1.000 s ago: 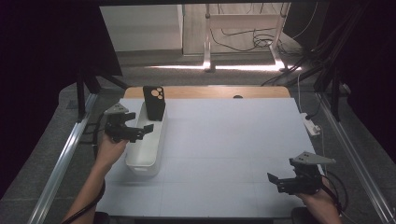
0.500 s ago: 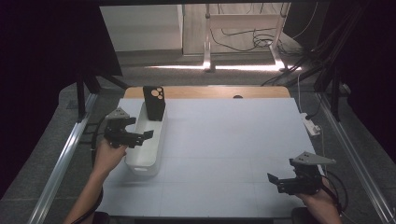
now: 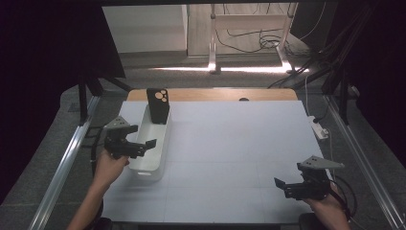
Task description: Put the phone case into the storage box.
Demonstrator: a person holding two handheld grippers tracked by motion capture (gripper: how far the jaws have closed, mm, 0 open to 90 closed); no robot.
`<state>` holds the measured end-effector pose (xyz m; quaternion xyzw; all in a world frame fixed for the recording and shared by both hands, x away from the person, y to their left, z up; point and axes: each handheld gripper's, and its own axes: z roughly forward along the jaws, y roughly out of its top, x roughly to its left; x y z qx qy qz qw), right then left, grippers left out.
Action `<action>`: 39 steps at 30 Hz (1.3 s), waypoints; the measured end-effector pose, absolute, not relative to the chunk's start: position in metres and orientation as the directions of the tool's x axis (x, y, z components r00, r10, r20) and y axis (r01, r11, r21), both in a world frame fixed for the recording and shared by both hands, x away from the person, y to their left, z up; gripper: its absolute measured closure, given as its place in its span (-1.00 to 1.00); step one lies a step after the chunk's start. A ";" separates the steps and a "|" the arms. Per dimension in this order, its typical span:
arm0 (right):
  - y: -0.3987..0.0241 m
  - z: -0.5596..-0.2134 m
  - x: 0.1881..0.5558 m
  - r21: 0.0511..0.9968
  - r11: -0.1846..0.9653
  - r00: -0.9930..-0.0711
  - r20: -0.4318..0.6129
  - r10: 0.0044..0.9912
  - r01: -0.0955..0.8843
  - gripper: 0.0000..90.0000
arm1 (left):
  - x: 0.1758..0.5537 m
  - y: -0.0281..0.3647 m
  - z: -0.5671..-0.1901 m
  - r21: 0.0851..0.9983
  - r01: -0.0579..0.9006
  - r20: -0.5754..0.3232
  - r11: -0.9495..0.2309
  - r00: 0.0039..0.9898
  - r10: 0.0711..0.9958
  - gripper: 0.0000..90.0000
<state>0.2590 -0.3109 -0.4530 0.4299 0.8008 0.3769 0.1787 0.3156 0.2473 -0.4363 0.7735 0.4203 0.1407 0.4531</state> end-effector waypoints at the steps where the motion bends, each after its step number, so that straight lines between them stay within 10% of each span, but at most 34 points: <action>1: -0.311 -0.453 0.259 0.758 0.347 -0.566 0.037 0.823 0.553 -1.00 | 0.314 0.248 -0.436 0.821 0.519 -0.159 -0.237 0.607 0.779 -1.00; 39: -0.314 -0.453 0.260 0.760 0.324 -0.565 0.069 0.822 0.564 -1.00 | 0.250 0.259 -0.442 0.820 0.521 -0.145 -0.239 0.591 0.793 -1.00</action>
